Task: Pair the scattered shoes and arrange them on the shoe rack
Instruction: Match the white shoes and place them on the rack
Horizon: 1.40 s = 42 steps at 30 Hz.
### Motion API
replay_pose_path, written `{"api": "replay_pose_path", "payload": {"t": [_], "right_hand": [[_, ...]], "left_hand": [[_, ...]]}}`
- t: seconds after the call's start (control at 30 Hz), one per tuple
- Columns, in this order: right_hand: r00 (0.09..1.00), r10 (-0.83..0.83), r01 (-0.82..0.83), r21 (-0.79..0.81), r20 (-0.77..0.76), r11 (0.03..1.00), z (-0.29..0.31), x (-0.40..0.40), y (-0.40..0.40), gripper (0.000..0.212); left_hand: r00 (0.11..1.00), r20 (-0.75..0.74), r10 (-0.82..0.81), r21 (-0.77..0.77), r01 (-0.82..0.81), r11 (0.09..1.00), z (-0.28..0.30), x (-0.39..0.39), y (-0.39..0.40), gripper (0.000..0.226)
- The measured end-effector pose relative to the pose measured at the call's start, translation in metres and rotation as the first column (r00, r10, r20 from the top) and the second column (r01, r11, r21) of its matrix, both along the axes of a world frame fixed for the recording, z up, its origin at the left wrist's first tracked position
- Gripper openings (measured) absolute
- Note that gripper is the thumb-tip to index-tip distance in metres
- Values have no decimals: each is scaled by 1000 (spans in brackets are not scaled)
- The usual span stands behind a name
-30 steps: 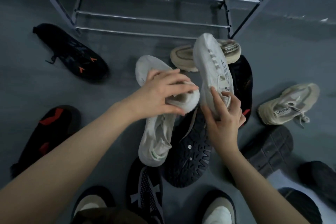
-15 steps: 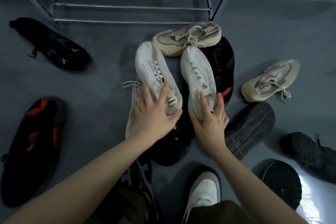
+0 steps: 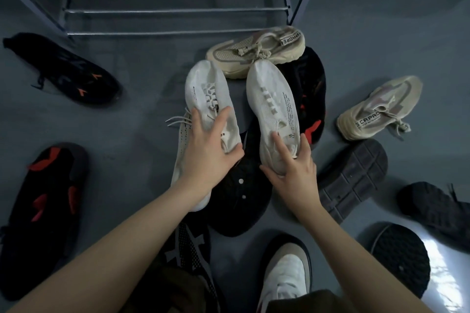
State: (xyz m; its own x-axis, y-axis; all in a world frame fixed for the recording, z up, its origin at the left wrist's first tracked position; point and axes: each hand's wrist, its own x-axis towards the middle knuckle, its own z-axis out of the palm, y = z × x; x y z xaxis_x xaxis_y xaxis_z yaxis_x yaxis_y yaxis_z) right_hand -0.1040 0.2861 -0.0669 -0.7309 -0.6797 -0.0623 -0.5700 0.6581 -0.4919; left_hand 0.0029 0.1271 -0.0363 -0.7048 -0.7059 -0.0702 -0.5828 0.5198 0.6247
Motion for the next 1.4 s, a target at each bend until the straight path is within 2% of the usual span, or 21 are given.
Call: {"api": "replay_pose_path", "payload": {"t": [0.13,0.23,0.33,0.43,0.67,1.0,1.2,1.4], "right_hand": [[1000,11,-10,-38,13,999,-1,-2,0,72],[999,-19,25,-125,45,992,4,0,-4,61],[993,-28,54,-235,113,970,14,3,-6,54],[992,-35,72,-308,125,949,28,11,-10,53],[1000,-16,25,-399,26,917,78,26,-24,52],[997,82,-79,-291,-1,954,92,39,-94,51],[990,141,-134,-315,0,940,77,39,-176,48],[979,202,-185,-351,12,918,55,18,-257,48]], "left_hand": [[996,-65,-57,9,58,998,2,12,-5,73],[998,-64,-6,69,10,998,5,13,-9,68],[990,-138,39,85,-28,996,17,15,-13,59],[971,-237,7,37,2,999,32,22,-10,52],[917,-396,-51,-93,16,996,64,40,-6,45],[927,-370,64,-78,-100,992,71,74,-64,50],[924,-368,101,-81,-140,987,55,78,-134,48],[925,-366,103,-150,-168,974,24,60,-208,45]]}}
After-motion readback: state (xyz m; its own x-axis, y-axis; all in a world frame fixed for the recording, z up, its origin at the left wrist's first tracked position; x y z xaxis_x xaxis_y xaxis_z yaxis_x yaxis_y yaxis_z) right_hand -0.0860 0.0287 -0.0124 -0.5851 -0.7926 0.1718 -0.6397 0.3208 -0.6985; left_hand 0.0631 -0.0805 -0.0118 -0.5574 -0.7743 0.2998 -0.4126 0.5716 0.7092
